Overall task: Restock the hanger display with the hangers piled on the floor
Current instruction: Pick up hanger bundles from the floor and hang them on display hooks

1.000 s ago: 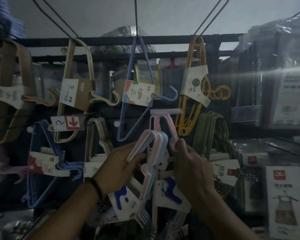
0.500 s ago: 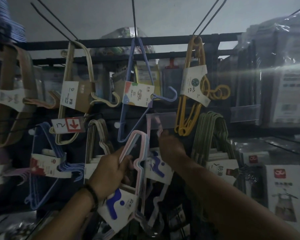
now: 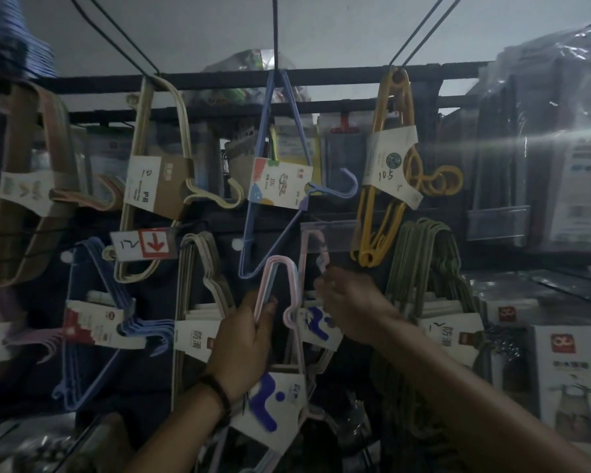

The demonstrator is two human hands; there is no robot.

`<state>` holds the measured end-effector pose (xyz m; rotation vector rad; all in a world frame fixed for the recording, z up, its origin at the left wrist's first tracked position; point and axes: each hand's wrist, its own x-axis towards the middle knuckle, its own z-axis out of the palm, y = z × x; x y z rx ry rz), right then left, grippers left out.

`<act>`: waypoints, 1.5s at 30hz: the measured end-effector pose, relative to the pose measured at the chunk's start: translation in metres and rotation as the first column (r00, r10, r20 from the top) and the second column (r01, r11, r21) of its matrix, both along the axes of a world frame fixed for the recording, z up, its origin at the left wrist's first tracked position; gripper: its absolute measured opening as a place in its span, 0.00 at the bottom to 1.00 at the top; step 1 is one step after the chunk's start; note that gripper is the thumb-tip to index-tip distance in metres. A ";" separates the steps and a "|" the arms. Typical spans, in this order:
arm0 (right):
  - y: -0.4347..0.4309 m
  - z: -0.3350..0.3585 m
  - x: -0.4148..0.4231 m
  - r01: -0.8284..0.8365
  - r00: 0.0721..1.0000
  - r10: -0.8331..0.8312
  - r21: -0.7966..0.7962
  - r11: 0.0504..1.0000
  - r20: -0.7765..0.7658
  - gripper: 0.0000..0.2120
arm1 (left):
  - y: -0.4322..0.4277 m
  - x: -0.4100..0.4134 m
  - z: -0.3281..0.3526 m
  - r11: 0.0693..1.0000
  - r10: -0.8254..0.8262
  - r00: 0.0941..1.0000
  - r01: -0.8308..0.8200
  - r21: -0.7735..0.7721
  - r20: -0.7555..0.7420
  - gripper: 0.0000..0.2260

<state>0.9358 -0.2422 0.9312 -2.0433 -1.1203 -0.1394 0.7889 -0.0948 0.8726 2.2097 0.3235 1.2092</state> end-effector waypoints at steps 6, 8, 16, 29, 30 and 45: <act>-0.019 -0.043 -0.043 0.062 0.968 -0.022 -0.151 0.987 0.249 0.20 | -0.030 0.022 0.005 0.983 -0.095 0.988 0.113 -0.148 0.121 0.18; -0.014 -0.048 -0.034 0.095 0.964 -0.072 -0.080 0.992 0.254 0.14 | -0.036 0.028 0.009 0.970 -0.146 0.983 0.164 -0.180 0.109 0.17; -0.020 -0.043 -0.024 0.411 0.804 -0.325 -0.070 0.909 0.497 0.19 | -0.034 0.004 -0.027 0.961 -0.138 0.990 0.133 0.244 0.006 0.32; -0.030 -0.057 -0.003 0.340 0.856 -0.327 0.042 0.940 0.399 0.12 | -0.035 0.024 -0.035 0.903 -0.066 0.987 0.122 0.413 -0.146 0.37; -0.024 -0.057 0.004 0.343 0.854 -0.316 0.009 0.939 0.413 0.12 | -0.034 0.027 -0.034 0.907 -0.056 0.987 0.115 0.406 -0.154 0.36; 0.056 -0.047 0.072 0.328 0.893 -0.308 -0.006 0.945 0.328 0.17 | -0.008 0.002 -0.033 0.929 0.287 0.867 -0.148 0.339 -0.408 0.33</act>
